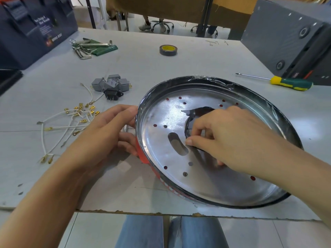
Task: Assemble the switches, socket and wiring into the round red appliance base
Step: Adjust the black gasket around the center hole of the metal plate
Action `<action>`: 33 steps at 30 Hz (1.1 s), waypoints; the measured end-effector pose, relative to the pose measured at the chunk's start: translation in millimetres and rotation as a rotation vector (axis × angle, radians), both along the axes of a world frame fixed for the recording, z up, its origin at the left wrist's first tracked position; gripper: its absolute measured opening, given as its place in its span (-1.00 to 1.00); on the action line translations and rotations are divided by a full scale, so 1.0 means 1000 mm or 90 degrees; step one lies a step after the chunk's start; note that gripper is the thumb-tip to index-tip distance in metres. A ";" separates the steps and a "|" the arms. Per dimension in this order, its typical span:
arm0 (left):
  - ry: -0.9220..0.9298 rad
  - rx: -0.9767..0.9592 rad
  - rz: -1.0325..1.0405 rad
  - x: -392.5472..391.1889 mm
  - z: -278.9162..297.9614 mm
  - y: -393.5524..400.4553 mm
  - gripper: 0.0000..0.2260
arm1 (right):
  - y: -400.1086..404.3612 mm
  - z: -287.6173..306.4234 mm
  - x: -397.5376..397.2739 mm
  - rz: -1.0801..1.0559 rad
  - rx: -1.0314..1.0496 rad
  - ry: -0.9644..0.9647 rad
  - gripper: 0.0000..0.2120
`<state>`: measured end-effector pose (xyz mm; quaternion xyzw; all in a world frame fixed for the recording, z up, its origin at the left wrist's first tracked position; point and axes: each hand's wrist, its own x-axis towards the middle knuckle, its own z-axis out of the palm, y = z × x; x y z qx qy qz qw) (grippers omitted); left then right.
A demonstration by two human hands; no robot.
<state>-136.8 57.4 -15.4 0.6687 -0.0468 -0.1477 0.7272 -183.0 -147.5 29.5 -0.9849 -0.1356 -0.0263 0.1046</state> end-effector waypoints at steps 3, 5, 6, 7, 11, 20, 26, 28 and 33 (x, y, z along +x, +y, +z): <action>-0.004 0.013 0.002 -0.002 0.002 -0.001 -0.56 | 0.001 0.001 0.000 -0.005 -0.002 0.010 -0.72; -0.005 0.008 0.004 -0.002 0.002 -0.002 -0.56 | 0.002 0.001 0.001 -0.016 0.002 0.031 -0.71; -0.007 0.009 0.006 -0.001 0.002 -0.002 -0.57 | 0.003 0.002 0.001 -0.019 0.004 0.045 -0.71; -0.011 0.014 0.007 -0.001 0.002 -0.001 -0.57 | 0.003 0.002 0.002 -0.019 0.003 0.055 -0.71; -0.021 0.021 0.011 0.000 0.000 -0.001 -0.54 | 0.000 0.000 0.002 -0.015 0.007 0.045 -0.71; -0.016 -0.001 0.020 0.001 -0.001 -0.003 -0.62 | 0.001 0.001 0.000 -0.036 0.018 0.037 -0.72; -0.018 -0.012 0.018 0.003 0.000 -0.004 -0.62 | -0.001 0.000 0.002 -0.043 0.033 0.065 -0.72; -0.021 -0.011 0.017 0.004 -0.001 -0.005 -0.62 | -0.001 0.000 0.002 -0.045 0.043 0.070 -0.73; -0.021 -0.014 0.025 0.005 -0.002 -0.004 -0.69 | -0.004 0.001 0.003 -0.038 0.054 0.100 -0.78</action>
